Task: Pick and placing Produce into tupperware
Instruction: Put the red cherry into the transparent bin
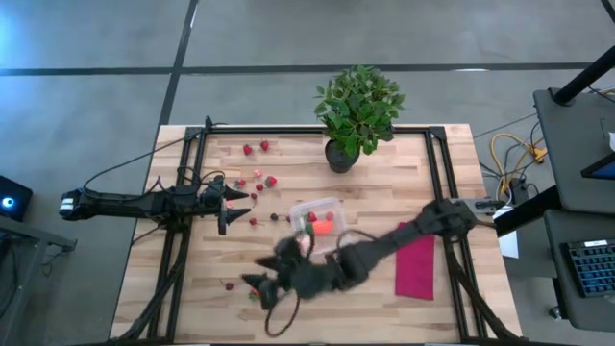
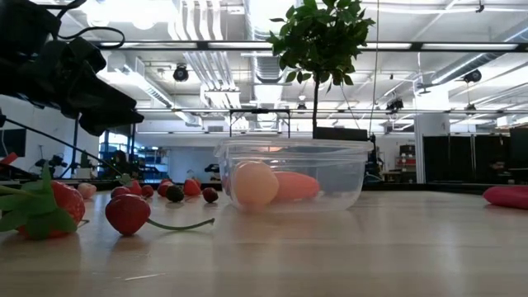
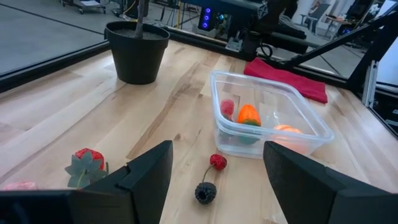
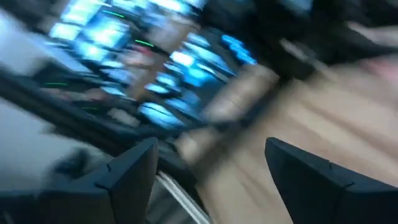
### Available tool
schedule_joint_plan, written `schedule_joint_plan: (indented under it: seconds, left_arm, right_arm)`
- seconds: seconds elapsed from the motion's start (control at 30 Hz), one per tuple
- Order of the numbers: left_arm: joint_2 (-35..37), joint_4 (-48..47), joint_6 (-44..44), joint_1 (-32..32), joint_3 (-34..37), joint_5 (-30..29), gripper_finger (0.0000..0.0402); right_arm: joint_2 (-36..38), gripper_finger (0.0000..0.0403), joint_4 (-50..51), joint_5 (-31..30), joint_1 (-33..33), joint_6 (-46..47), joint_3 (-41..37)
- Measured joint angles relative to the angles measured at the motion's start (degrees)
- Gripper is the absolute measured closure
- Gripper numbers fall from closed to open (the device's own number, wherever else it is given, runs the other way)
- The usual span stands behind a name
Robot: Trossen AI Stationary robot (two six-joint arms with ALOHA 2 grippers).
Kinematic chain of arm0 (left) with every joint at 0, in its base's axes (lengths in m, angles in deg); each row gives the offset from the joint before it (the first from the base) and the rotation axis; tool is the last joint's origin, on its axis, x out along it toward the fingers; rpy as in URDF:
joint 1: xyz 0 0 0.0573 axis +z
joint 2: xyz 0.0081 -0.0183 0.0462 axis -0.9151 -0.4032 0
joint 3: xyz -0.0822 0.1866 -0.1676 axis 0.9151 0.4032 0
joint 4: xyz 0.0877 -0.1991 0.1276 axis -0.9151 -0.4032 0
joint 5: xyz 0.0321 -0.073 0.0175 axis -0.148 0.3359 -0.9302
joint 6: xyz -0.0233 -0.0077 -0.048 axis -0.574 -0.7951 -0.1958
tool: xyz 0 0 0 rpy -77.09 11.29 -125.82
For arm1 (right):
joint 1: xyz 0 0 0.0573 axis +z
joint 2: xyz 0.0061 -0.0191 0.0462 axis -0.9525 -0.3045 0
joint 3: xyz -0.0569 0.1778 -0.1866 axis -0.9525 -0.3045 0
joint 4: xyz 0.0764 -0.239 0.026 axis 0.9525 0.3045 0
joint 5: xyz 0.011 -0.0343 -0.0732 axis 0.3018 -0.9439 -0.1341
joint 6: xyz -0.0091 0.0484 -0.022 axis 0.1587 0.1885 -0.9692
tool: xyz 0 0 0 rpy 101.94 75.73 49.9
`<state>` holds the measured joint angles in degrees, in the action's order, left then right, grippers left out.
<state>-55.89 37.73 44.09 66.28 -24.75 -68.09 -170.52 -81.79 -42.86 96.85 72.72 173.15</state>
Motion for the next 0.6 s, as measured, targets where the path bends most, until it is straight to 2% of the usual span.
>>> schedule_joint_plan:
  seconds: [0.07,0.13,0.2,0.27,0.37,0.5,0.6]
  left_arm:
    - [0.0,-0.1,0.0,0.0,0.0,0.0,0.0164]
    - [0.0,-0.1,0.0,0.0,0.0,0.0,0.0164]
    - [0.0,-0.1,0.0,0.0,0.0,0.0,0.0164]
    - [0.0,0.0,0.0,0.0,0.0,0.0,0.0164]
    - [0.0,-0.1,0.0,0.0,0.0,0.0,0.0164]
    - [0.1,-0.1,0.0,0.0,0.0,0.0,0.0164]
    - [0.0,-0.1,0.0,0.0,0.0,0.0,0.0164]
  right_arm:
    - [0.7,0.0116,-13.6,7.2,-2.7,-8.5,-4.0]
    - [2.1,0.0116,-22.8,16.5,-5.7,-12.0,-8.7]
    - [4.4,0.0115,-26.0,25.0,-8.3,-10.8,-14.3]
    - [7.2,0.0112,-26.8,28.8,-9.8,-8.4,-20.8]
    - [13.1,0.0108,-27.8,27.9,-10.4,-7.9,-30.7]
    - [26.8,0.0106,-27.9,21.7,-10.1,-11.6,-42.8]
    - [37.2,0.0109,-20.7,18.1,-9.8,-10.3,-51.1]
